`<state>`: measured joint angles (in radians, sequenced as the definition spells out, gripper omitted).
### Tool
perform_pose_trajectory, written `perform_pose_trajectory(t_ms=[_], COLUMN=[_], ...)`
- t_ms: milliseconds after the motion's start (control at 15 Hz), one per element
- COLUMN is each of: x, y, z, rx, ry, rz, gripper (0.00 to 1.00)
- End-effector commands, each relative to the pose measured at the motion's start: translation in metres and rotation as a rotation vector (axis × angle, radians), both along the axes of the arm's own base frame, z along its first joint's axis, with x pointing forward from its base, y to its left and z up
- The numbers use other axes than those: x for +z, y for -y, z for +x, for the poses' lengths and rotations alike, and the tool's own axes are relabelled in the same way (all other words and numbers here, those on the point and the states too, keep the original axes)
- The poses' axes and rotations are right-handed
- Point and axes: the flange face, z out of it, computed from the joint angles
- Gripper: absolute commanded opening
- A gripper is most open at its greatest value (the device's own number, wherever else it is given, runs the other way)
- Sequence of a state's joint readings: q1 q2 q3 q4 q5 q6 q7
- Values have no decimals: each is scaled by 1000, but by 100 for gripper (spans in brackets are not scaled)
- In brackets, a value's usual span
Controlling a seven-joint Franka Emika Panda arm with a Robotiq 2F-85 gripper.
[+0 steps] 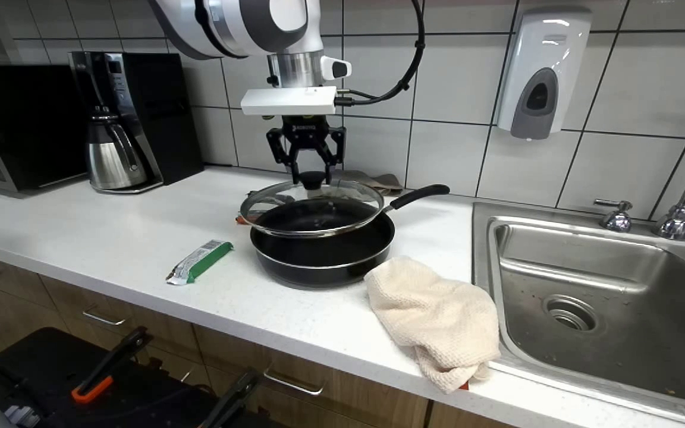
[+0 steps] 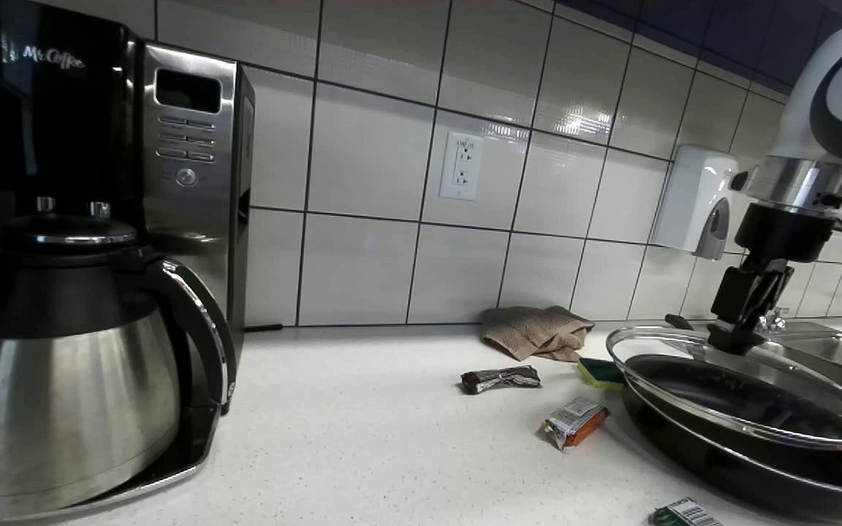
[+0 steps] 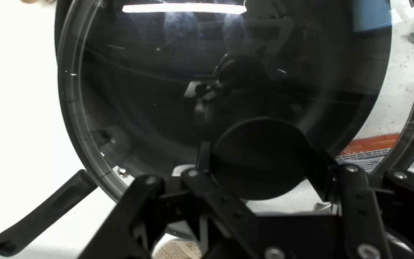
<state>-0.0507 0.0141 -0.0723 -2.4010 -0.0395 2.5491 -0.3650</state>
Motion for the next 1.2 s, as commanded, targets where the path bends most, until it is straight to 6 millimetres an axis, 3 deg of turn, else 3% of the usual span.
perform_pose_trajectory(t_ms=[0, 533, 1133], x=[17, 20, 11], y=[-19, -91, -191], z=[8, 25, 51], rx=[84, 256, 432], ry=[21, 31, 47], rz=[-4, -6, 25], gripper=[39, 39, 39])
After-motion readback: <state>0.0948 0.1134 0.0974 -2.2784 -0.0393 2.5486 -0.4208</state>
